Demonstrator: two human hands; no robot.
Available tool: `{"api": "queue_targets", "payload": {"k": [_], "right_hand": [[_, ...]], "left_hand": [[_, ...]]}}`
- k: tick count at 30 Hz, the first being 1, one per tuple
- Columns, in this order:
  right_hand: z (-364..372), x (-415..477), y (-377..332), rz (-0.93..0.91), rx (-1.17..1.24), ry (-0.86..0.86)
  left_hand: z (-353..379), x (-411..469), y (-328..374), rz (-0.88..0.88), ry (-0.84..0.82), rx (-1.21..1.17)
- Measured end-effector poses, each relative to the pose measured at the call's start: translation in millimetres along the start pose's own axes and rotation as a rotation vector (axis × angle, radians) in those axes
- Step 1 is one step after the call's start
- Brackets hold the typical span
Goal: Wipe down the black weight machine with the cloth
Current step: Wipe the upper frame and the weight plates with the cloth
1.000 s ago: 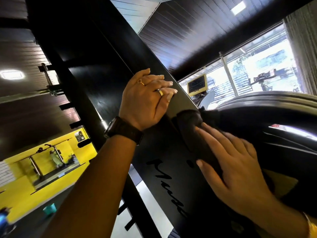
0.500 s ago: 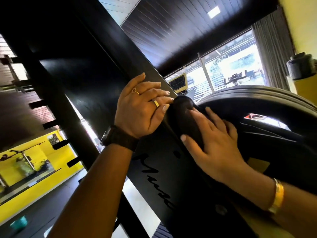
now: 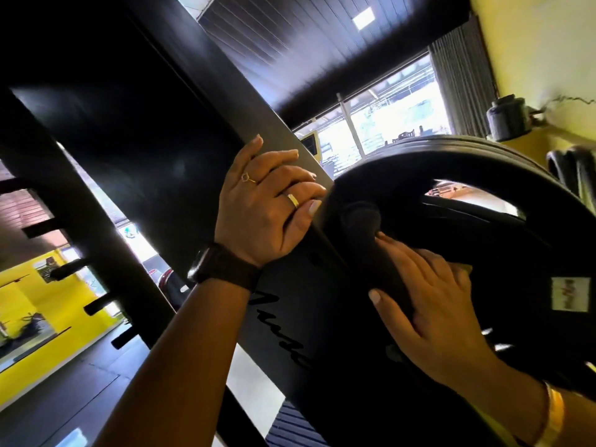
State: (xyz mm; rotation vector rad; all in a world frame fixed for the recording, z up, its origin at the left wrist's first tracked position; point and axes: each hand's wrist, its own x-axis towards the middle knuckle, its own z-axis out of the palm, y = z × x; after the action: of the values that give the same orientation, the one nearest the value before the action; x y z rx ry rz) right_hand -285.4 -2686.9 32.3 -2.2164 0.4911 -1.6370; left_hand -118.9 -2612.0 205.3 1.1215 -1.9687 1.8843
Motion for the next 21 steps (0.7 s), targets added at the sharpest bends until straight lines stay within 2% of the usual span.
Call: {"api": "queue_targets", "payload": {"k": [7, 12, 16, 21], "right_hand": [[-6, -37, 4, 0.088, -0.131, -0.025], [-9, -4, -5, 0.040, -0.224, -0.087], [-7, 41, -13, 0.107, -0.079, -0.203], [-2, 20, -9, 0.091, 0.031, -0.106]], "left_hand": [[2, -1, 0, -0.028, 0.029, -0.027], [4, -2, -1, -0.040, 0.060, -0.040], [5, -3, 1, -0.047, 0.051, -0.041], [5, -4, 0, -0.051, 0.064, -0.038]]}}
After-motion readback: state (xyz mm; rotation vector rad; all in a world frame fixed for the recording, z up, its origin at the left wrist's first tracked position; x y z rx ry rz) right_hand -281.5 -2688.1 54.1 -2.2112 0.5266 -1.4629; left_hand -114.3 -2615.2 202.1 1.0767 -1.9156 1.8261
